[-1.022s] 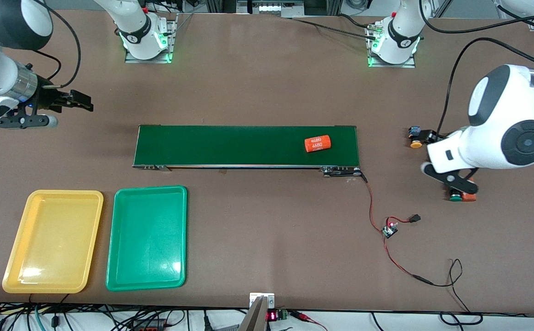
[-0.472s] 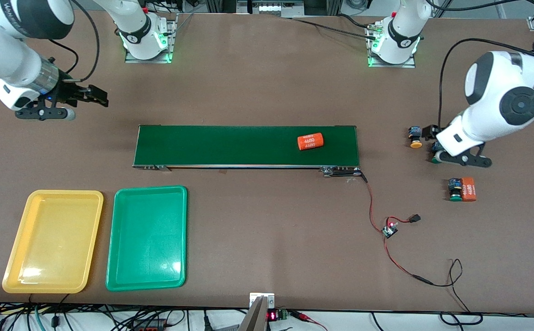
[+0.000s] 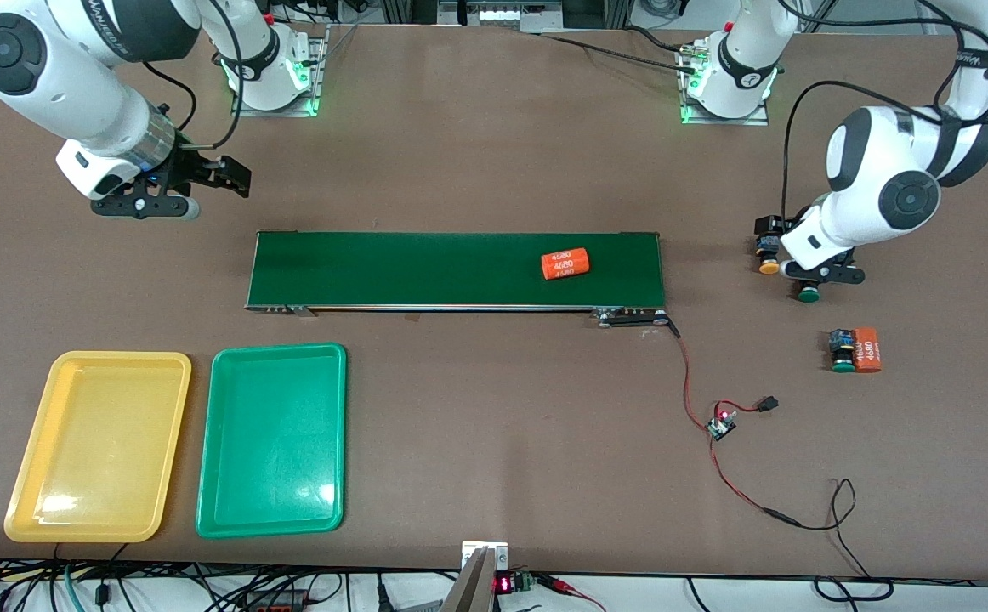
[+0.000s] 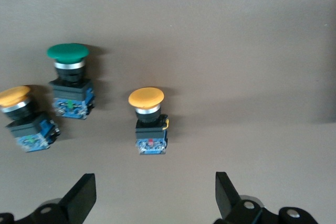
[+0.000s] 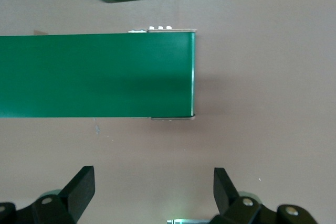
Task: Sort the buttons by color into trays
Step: 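Grasp a yellow-capped button with the left gripper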
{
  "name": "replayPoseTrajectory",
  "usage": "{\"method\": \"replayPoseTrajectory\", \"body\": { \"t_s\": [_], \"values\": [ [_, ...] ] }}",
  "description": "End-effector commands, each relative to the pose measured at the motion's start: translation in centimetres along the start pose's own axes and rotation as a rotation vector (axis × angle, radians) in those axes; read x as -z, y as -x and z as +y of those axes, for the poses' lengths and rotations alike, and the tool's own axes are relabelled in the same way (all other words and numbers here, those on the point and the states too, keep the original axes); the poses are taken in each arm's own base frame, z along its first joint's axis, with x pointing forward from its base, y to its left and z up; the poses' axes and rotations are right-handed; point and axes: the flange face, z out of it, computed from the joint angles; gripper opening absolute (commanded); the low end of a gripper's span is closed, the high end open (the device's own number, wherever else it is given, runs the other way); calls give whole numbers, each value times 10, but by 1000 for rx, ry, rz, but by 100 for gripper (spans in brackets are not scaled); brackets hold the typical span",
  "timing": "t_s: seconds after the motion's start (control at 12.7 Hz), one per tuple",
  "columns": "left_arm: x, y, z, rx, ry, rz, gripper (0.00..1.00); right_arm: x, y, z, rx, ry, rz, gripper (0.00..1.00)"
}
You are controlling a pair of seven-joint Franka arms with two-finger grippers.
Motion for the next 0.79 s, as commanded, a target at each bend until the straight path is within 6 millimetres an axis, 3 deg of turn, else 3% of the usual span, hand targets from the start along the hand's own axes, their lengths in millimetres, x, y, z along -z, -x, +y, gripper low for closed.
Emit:
{"method": "replayPoseTrajectory", "body": {
  "t_s": [0.0,0.16,0.47,0.55,0.71],
  "values": [
    [-27,-14,-7,23,23,-1,100,-7,1,-13,10,-9,8,100],
    [-53,-18,-23,40,27,7,100,-8,1,-14,13,-7,4,100],
    [-83,-8,-22,42,31,7,100,-7,3,-11,12,-6,-7,100],
    [-87,-10,-21,41,31,13,93,-8,3,-11,12,-6,-8,100],
    [-98,-11,-21,40,33,1,63,-7,3,-11,12,-6,-7,100]
  ]
}}
